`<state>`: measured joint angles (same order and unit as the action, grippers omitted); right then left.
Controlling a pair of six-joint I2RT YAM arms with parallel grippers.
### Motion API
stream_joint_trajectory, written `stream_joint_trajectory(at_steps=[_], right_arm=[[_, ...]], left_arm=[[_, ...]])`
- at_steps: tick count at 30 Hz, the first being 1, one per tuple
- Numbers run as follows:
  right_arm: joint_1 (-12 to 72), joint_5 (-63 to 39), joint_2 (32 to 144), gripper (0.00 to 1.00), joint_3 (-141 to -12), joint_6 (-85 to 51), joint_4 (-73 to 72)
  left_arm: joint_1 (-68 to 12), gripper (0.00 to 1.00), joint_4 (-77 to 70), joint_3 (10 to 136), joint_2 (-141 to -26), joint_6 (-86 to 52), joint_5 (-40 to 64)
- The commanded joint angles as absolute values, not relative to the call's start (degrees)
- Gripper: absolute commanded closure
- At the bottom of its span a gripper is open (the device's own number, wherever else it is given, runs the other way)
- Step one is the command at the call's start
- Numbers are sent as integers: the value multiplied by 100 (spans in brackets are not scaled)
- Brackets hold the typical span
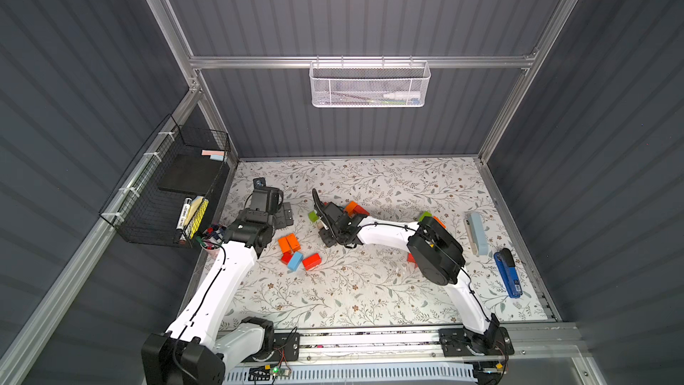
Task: Assemble a heart with building blocks
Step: Assemble the building block at the center of the board.
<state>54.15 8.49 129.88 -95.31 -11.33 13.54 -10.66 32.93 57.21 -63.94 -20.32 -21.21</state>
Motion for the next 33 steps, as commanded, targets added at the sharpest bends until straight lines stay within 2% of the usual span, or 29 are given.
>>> stream_joint_trajectory(at_steps=[1,33], right_arm=[[5388,709,13085,69,-9703,-988,1280],[5298,767,13573,72,-10391,-1027,1560]], left_arm=[[-1037,1,3226,5683,-6416,-1916,-2019],[-1037,1,3129,5656,-6472,-1854,-1781]])
